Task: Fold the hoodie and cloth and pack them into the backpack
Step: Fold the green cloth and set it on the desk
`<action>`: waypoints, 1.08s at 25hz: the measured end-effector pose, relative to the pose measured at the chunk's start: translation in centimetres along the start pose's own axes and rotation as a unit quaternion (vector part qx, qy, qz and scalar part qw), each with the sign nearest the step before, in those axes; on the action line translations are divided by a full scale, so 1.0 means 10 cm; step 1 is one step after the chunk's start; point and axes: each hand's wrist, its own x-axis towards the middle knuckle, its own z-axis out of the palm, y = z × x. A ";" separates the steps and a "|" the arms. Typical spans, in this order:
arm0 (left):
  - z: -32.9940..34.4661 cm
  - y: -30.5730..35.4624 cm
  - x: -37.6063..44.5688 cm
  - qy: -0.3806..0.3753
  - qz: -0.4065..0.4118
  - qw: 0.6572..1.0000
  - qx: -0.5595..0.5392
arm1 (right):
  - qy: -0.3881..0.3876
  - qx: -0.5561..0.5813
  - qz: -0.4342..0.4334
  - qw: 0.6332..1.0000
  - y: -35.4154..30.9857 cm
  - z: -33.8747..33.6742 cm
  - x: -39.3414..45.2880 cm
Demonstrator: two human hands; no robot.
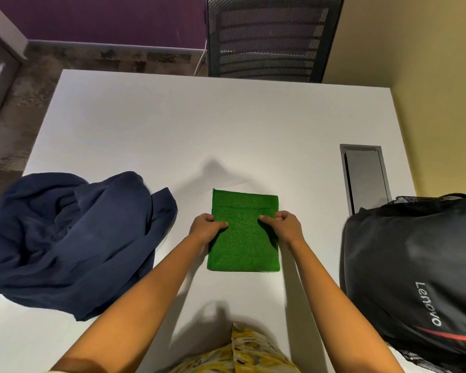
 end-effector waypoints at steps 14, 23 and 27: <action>-0.01 0.07 0.15 -0.011 0.076 0.995 -0.059 | 0.087 -0.012 -0.103 0.991 0.04 0.11 0.01; -0.03 0.21 0.18 -0.003 0.023 0.991 -0.129 | 0.047 0.072 -0.085 0.993 0.05 0.21 0.23; -0.07 0.21 0.20 -0.025 0.022 0.989 -0.141 | 0.044 0.172 -0.081 0.981 0.25 0.26 0.41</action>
